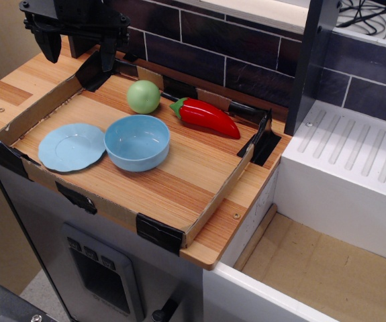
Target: Put bowl on plate
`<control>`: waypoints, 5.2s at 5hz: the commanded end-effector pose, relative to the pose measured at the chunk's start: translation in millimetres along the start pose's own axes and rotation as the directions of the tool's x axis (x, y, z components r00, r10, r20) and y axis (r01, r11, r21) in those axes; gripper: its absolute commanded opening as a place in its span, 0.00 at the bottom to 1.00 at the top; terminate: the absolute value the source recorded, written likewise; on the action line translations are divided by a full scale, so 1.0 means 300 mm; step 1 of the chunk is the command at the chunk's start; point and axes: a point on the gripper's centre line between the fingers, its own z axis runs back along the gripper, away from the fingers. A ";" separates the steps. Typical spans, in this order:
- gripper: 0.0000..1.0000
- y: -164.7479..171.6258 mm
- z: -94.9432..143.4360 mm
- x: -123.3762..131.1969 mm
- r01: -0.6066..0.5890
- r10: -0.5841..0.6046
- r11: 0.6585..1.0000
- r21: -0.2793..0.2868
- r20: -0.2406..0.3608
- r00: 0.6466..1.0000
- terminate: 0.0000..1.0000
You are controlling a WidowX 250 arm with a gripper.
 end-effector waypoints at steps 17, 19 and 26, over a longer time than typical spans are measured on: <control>0.00 0.241 -0.187 -0.089 0.415 -0.443 0.871 -0.264 -0.052 0.895 0.00; 0.00 0.212 -0.208 -0.126 0.406 -0.445 0.864 -0.297 -0.077 0.892 0.00; 1.00 0.129 0.076 -0.016 0.218 -0.222 0.955 -0.203 0.007 0.975 0.00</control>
